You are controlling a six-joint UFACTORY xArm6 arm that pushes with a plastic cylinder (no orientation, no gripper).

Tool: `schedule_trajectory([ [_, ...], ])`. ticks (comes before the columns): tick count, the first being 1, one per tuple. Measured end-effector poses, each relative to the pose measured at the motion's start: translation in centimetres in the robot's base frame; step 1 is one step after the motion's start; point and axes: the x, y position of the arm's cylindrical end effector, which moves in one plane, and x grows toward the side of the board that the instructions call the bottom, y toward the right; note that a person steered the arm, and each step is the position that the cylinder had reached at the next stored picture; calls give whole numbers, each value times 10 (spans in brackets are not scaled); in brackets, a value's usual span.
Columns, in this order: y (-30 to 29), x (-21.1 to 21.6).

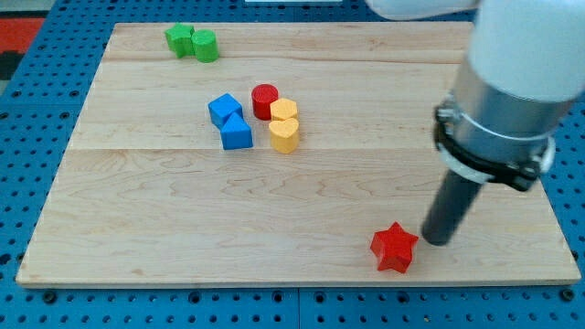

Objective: Push red star to the bottom of the board

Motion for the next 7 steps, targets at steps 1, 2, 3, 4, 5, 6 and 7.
schedule_trajectory([
  [1,-4,34],
  [2,-59,25],
  [3,-57,-1],
  [4,-51,-12],
  [5,-115,-11],
  [6,-165,-6],
  [7,-133,-23],
])
